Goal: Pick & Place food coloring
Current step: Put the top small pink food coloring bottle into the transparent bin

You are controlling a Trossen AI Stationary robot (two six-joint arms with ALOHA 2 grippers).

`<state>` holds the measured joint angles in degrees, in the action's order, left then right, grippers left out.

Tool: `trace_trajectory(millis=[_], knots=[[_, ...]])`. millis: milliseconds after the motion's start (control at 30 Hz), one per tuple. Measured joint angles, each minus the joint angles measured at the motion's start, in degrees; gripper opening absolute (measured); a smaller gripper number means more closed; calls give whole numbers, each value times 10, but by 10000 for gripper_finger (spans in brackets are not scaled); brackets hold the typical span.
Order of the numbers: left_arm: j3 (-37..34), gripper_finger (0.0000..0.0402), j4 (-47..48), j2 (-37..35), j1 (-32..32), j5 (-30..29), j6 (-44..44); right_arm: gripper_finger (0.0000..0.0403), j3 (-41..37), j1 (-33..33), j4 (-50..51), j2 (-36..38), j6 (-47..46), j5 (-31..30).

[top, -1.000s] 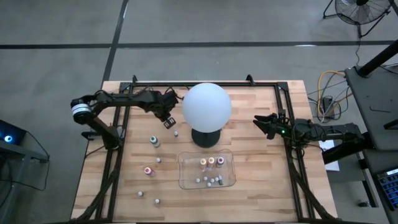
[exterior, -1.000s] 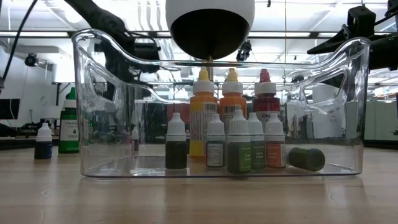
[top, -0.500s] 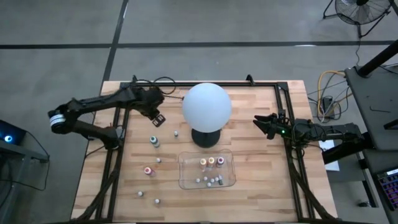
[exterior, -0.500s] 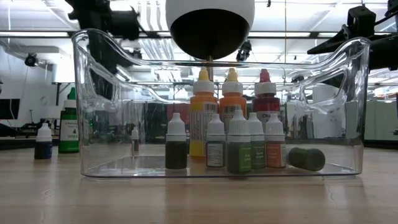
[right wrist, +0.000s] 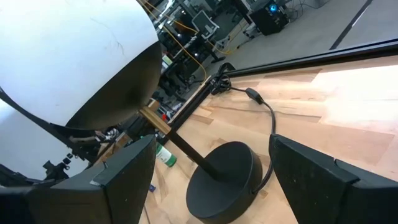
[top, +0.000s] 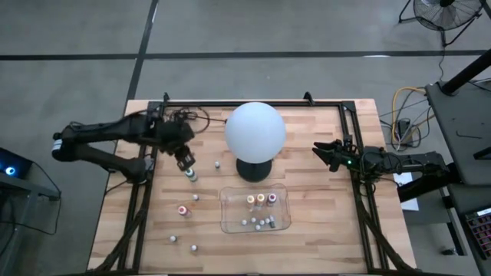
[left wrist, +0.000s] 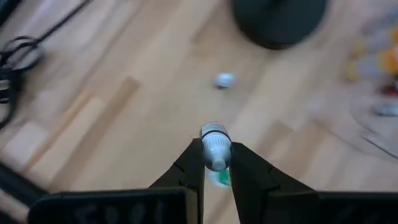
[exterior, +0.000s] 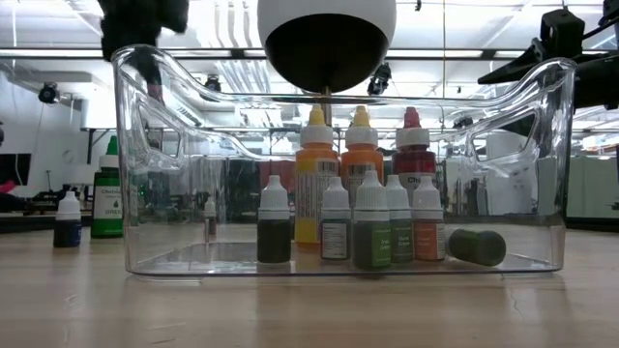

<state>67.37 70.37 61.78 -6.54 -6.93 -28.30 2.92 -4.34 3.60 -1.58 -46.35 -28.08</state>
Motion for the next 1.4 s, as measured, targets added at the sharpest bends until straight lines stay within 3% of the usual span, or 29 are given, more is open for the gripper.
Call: trace_trajectory(millis=[300,533,900,1400], knots=[[79,31,44,42,187,0,-114,302,0,0,0,0,0,0],[168,30,110,117,260,0,-150,302,0,0,0,0,0,0],[319,30,127,275,289,0,-154,302,0,0,0,0,0,0],[424,30,110,446,311,0,-120,302,0,0,0,0,0,0]])
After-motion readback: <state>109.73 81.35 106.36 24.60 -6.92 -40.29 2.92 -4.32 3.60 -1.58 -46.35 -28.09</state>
